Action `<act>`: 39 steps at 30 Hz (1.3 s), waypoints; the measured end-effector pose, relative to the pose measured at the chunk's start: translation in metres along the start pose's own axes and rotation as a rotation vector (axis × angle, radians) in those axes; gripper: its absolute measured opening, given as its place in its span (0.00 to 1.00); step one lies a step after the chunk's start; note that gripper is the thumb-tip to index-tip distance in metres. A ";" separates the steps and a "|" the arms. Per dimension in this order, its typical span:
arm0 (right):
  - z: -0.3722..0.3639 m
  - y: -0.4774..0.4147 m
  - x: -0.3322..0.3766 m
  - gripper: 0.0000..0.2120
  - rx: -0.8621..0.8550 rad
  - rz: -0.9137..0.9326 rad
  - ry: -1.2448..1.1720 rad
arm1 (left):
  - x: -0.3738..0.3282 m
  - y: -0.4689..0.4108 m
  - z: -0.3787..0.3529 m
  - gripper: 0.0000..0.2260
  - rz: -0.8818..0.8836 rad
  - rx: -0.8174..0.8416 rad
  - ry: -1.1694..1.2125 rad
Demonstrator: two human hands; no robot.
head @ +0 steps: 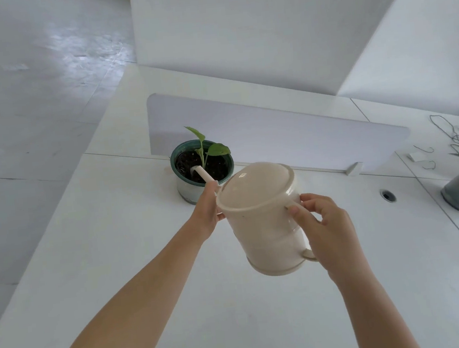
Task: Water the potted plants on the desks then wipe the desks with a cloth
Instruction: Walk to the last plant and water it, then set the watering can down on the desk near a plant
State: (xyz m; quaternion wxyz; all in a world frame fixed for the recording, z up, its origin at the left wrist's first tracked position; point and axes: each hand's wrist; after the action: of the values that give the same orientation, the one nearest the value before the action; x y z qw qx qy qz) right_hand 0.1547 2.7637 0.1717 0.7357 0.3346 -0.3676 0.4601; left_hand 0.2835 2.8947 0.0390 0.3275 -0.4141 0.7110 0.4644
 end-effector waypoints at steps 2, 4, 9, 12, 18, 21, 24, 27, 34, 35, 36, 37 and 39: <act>-0.004 -0.002 0.003 0.08 0.003 0.009 -0.014 | -0.004 0.003 0.004 0.14 0.003 0.004 0.008; -0.006 -0.004 0.005 0.08 0.000 0.022 -0.020 | -0.011 0.004 0.005 0.14 -0.013 -0.011 0.007; -0.005 -0.005 -0.006 0.07 -0.031 0.068 0.001 | -0.023 0.009 0.006 0.12 -0.008 -0.044 0.048; -0.001 0.000 -0.026 0.06 -0.007 0.024 -0.047 | -0.020 0.017 0.008 0.10 -0.023 -0.048 0.052; -0.002 0.005 -0.084 0.05 0.180 -0.107 -0.067 | 0.014 0.046 0.031 0.11 -0.083 -0.213 0.078; -0.012 0.003 -0.107 0.05 0.295 -0.157 -0.032 | 0.028 0.069 0.044 0.18 -0.100 -0.317 0.055; -0.024 0.001 -0.123 0.05 0.371 -0.179 -0.015 | 0.039 0.091 0.058 0.20 -0.107 -0.393 0.030; -0.035 0.003 -0.134 0.06 0.439 -0.177 0.006 | 0.050 0.110 0.072 0.20 -0.122 -0.451 0.001; -0.053 0.003 -0.138 0.10 0.565 -0.179 0.015 | 0.059 0.144 0.093 0.19 -0.133 -0.555 0.093; -0.056 0.002 -0.137 0.11 0.573 -0.175 0.010 | 0.058 0.148 0.094 0.19 -0.137 -0.568 0.112; -0.058 0.002 -0.136 0.11 0.581 -0.171 0.007 | 0.058 0.151 0.096 0.19 -0.140 -0.580 0.126; -0.060 0.002 -0.135 0.11 0.589 -0.167 0.007 | 0.057 0.154 0.097 0.19 -0.141 -0.592 0.137; -0.063 0.002 -0.134 0.09 0.617 -0.154 0.017 | 0.057 0.160 0.100 0.18 -0.143 -0.623 0.153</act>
State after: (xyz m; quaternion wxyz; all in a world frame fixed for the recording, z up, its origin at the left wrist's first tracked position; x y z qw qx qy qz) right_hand 0.1263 2.7590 0.0260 0.6352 0.5648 -0.1783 0.4957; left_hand 0.1238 3.0080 0.0165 0.1628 -0.5770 0.5264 0.6029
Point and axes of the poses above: each hand's wrist, its own y-axis away from the middle knuckle, its own z-axis out of the back of the hand, x = y × z, and after that the axes turned 1 degree about -z, right-handed
